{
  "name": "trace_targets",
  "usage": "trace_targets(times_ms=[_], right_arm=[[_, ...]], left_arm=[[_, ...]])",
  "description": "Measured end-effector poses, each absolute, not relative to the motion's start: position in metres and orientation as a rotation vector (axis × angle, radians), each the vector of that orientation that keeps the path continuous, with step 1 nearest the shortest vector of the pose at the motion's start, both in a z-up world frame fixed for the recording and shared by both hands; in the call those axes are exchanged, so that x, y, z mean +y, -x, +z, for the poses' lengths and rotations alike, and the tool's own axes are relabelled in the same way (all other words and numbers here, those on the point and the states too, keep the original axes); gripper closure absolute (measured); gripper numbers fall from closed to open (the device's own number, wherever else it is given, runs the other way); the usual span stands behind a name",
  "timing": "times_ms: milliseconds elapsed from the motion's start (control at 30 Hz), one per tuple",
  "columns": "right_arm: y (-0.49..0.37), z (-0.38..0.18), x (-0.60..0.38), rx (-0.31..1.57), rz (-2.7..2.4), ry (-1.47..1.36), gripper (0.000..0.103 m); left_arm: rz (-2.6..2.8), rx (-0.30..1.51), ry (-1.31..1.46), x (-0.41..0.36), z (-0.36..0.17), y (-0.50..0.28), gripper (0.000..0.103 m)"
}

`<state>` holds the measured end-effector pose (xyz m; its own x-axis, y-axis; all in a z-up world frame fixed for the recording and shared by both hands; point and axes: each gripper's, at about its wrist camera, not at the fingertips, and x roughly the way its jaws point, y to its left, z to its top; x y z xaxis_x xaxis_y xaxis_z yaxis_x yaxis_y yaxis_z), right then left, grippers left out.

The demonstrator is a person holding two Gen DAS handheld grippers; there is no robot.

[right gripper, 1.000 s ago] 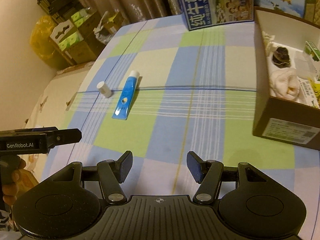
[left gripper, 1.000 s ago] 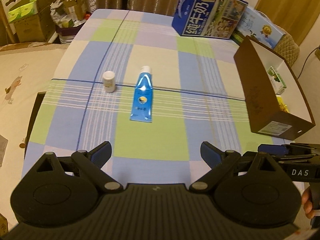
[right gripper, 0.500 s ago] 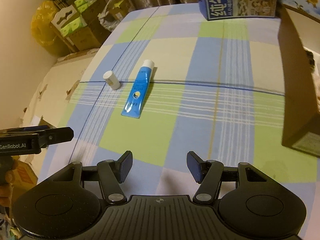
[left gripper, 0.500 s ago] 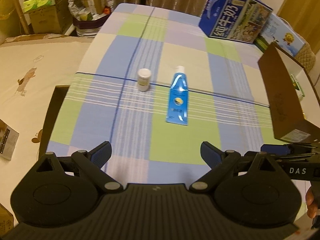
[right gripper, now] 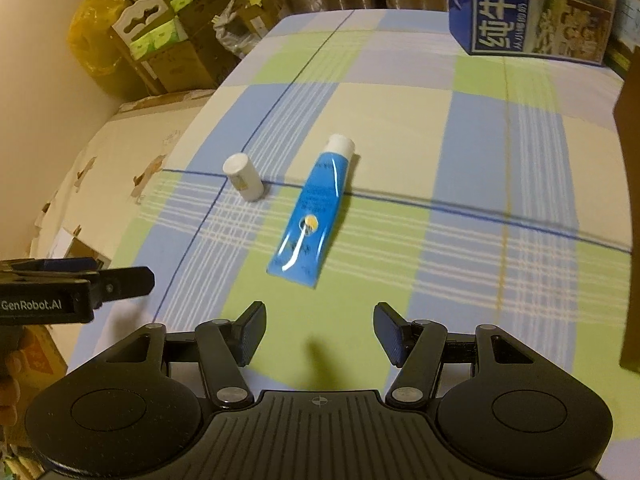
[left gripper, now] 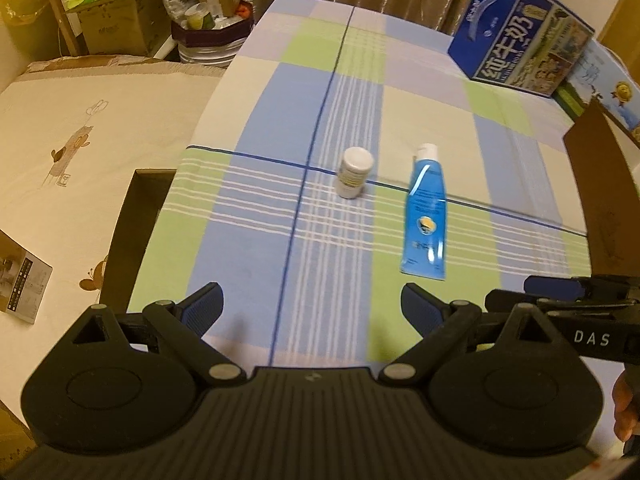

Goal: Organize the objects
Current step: 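Withdraw both open grippers from the box toward the blue tube and pill bottle, then grasp the blue tube with the right gripper while the left gripper grasps the white pill bottle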

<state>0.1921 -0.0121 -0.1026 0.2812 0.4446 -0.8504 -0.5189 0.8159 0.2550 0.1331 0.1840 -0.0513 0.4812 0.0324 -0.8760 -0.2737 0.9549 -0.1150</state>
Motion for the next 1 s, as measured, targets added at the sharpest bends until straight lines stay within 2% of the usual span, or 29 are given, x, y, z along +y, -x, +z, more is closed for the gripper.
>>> trace_targets(times_ms=[533,867,933,1000], right_arm=[[-0.243,-0.144,0.033,1.087,0.570,0.058,0.046],[-0.246,-0.158,0.066,1.016,0.519,0.163,0.046],[-0.245,-0.159,0.067,1.001,0.516,0.202,0.051],[-0.245,-0.159,0.066,0.991,0.525,0.228,0.061]], left_arm=[[0.225,1.085,0.204,0.212,-0.088,-0.181,0.009],[0.232,1.104,0.192,0.221,-0.100,-0.192,0.010],[0.225,1.102,0.186,0.220,-0.101,-0.194,0.009],[0.215,1.100,0.182,0.218,-0.102,-0.196,0.009]])
